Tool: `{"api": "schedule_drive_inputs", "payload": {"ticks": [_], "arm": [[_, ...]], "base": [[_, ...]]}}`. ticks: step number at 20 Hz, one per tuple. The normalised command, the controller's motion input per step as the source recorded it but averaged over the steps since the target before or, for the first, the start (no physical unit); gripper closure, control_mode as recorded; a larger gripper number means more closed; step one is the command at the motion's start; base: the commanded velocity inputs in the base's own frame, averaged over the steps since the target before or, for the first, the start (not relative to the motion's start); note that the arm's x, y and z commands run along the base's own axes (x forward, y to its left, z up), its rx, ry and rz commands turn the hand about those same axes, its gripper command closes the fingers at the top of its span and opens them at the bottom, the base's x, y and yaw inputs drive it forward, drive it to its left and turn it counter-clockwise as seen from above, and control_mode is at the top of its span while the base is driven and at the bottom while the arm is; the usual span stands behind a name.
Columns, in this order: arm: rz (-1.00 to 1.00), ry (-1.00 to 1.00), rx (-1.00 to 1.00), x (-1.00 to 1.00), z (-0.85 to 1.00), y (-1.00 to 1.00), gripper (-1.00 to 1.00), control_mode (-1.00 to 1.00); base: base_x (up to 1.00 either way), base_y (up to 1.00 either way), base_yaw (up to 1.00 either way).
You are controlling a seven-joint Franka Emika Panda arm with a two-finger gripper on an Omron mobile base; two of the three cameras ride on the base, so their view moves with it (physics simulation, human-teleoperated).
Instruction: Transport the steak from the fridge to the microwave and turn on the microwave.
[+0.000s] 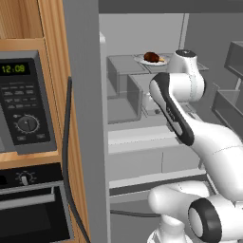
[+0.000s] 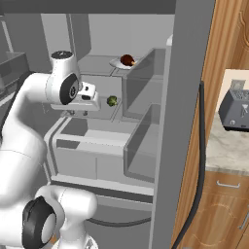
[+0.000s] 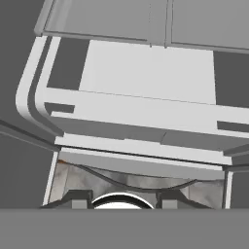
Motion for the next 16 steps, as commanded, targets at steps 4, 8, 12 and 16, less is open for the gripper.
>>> {"api": "schedule_drive_inputs", "payload": {"ticks": [4,8,12,16], "arm": [[0.01,-0.06,-0.02,-0.13,0.00,0.00,-1.00,-1.00],[0.10,-0.35,0.00,-0.28,0.05,0.00,-1.00,-1.00],[0.12,-0.29,-0.02,-0.16,0.19,-0.06,-1.00,-1.00],[0.00,-0.15,0.00,-0.03,0.29,-0.10,-1.00,-1.00]], "base": [[0.00,0.00,0.00],[0.00,0.00,0.00],[0.00,0.00,0.00],[0.00,0.00,0.00]]}}
